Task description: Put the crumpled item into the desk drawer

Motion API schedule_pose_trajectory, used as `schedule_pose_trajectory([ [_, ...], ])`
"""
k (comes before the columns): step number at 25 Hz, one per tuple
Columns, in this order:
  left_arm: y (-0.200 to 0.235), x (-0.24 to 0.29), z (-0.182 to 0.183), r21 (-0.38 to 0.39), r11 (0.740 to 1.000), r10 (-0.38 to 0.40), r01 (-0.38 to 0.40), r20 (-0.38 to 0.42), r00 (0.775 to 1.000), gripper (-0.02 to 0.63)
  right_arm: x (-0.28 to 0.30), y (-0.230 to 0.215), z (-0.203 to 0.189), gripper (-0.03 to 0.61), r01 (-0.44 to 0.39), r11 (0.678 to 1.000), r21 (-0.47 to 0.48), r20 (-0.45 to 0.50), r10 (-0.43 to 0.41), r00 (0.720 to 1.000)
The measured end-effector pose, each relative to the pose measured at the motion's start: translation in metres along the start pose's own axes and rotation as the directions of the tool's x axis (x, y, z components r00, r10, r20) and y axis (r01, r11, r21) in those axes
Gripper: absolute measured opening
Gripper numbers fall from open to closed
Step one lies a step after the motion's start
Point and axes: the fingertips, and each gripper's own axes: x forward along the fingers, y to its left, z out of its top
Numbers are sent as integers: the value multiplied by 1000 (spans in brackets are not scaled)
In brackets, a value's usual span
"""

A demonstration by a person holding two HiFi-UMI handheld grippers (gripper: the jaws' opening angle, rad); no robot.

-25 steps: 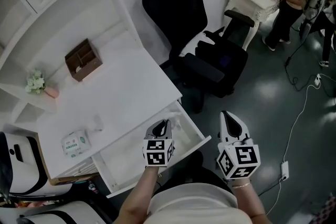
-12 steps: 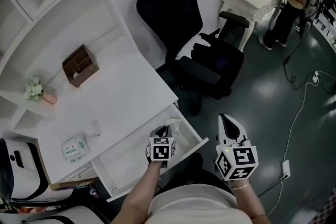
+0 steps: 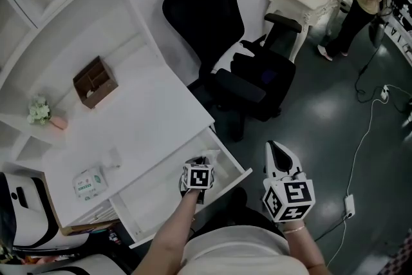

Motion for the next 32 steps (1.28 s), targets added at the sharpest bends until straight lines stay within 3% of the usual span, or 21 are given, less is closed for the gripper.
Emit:
schedule_pose_trajectory([
  [14,1,26,-29,44,999,26,-20,-140,990,35,-7,-8,-5,2,21,1000,0,-13,-21,1000],
  [22,3,30,-29,32,999,37,-33,-141,989,62,-10,-15,-7,2,29,1000,3,-17,-29,999],
  [26,-2,27,-29,9,1000,-1,2,-146,989,128,-10,-15,-8,2,23,1000,7,-19,-23,1000],
  [32,3,14,-10,-5,1000,0,0,-72,997,133,-6,-9,-5,2,1,1000,7,-13,-1,1000],
])
